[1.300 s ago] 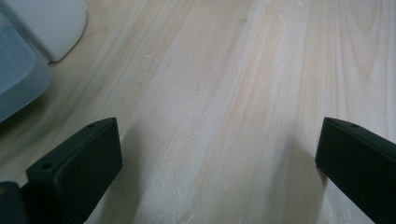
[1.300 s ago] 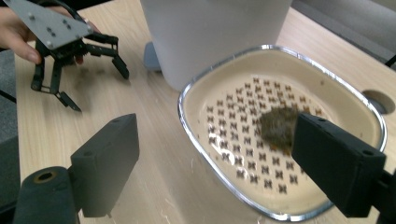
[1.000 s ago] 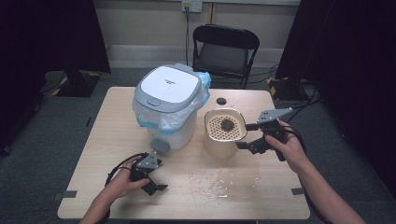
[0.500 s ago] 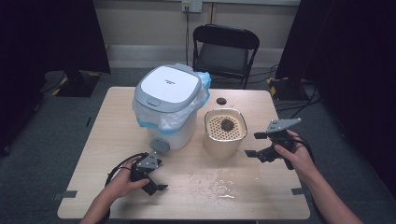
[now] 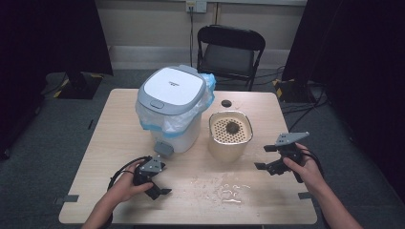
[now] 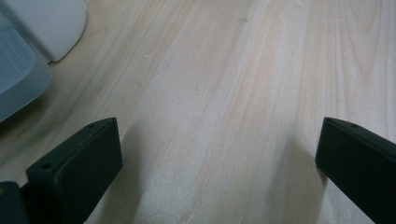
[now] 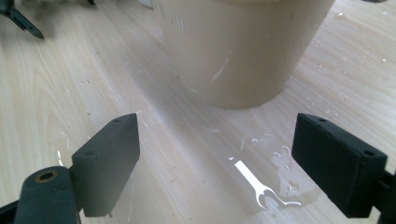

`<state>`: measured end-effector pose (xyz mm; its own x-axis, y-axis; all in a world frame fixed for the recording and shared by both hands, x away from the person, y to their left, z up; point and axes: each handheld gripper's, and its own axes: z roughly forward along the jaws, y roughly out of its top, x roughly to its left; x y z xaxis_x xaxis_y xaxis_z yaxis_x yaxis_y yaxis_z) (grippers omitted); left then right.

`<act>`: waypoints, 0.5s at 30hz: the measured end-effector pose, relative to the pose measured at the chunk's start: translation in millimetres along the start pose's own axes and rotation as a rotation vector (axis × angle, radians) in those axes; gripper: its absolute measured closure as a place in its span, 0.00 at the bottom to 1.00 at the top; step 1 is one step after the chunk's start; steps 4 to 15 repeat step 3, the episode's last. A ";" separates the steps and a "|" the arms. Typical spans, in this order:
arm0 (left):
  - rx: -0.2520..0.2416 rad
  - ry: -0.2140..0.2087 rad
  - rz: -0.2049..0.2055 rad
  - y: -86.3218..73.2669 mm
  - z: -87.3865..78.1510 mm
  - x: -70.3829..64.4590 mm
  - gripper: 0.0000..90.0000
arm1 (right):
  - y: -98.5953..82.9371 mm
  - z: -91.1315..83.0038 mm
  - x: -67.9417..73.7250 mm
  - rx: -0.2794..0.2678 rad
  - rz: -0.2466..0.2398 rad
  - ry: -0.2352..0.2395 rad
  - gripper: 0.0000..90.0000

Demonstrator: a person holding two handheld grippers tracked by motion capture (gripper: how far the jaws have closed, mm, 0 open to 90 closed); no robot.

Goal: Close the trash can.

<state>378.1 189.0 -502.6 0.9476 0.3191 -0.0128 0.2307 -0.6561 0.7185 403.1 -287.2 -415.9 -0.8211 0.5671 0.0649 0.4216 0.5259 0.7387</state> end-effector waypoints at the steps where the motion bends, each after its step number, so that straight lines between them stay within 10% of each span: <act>1: -0.001 0.000 -0.002 0.0 0.0 -0.2 0.00 | -2.9 0.8 0.1 0.001 -0.003 -0.003 0.16; 15: 0.000 0.000 -0.003 0.0 0.0 -0.2 0.00 | -6.9 1.4 0.1 0.004 0.006 0.005 0.16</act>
